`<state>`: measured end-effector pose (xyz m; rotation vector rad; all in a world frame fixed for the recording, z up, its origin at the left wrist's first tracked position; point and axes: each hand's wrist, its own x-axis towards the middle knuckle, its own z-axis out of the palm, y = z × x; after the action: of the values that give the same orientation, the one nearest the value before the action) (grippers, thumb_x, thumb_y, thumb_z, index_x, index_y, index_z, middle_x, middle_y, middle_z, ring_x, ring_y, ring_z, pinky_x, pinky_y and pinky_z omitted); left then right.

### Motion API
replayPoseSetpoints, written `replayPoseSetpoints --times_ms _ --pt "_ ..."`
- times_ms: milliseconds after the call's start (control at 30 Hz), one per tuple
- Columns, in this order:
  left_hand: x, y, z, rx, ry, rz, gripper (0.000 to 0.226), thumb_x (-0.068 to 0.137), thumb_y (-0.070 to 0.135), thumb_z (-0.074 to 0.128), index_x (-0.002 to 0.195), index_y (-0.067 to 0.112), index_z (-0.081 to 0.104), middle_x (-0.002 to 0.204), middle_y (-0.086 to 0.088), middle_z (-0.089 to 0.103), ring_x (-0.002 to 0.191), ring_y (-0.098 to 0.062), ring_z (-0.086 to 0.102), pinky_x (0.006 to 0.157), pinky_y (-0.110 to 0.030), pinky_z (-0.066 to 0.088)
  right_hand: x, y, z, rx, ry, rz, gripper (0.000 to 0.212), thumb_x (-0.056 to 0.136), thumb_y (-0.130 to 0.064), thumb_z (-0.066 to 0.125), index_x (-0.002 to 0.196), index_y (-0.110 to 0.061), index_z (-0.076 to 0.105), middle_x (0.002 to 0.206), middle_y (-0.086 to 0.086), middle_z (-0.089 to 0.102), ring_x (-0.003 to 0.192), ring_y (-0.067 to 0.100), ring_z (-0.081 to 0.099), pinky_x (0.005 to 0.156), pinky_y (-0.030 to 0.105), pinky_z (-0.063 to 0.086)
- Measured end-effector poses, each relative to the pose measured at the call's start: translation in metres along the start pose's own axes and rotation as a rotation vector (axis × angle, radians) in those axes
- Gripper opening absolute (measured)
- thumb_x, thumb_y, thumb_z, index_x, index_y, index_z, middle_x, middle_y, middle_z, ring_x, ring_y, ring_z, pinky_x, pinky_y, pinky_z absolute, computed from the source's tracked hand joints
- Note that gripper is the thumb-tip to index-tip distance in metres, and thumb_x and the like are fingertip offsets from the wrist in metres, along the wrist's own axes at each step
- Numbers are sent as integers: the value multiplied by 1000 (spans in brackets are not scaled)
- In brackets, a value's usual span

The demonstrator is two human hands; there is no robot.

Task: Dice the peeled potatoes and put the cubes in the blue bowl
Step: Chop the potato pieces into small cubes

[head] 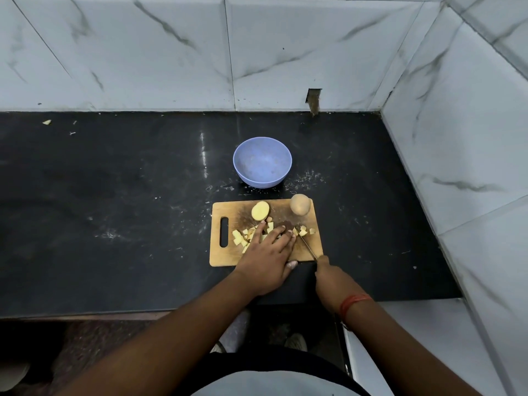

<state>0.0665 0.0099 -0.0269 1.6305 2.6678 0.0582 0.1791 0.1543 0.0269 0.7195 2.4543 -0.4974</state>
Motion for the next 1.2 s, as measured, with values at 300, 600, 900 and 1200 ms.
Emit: replayPoseSetpoints --times_ms 300,600,900,1200 --pt "7 4 -9 -33 110 34 57 102 48 37 141 10 54 145 -10 50 143 -26 35 124 -51 14 -32 37 -10 904 -138 30 20 102 -29 43 92 -12 43 60 1 45 42 13 37 41 25 32" --pt "43 15 -8 104 24 229 64 102 49 30 144 5 52 148 -11 51 140 -27 42 125 -43 9 -39 34 -30 1168 -62 -7 21 104 -25 41 88 -11 40 53 0 37 36 11 28 36 21 25" --pt "4 -30 -19 -16 173 52 49 104 44 40 143 19 54 153 -11 43 148 -29 31 122 -55 18 -26 38 -33 1138 -74 -28 23 103 -29 42 86 -13 43 54 1 38 38 12 31 38 23 30" --pt "15 -56 -35 -193 -61 -352 73 94 63 10 141 31 56 151 -15 39 140 -32 33 117 -44 28 -17 11 -41 1050 -92 -116 19 103 -29 42 85 -27 48 56 -1 39 40 9 33 39 25 32"
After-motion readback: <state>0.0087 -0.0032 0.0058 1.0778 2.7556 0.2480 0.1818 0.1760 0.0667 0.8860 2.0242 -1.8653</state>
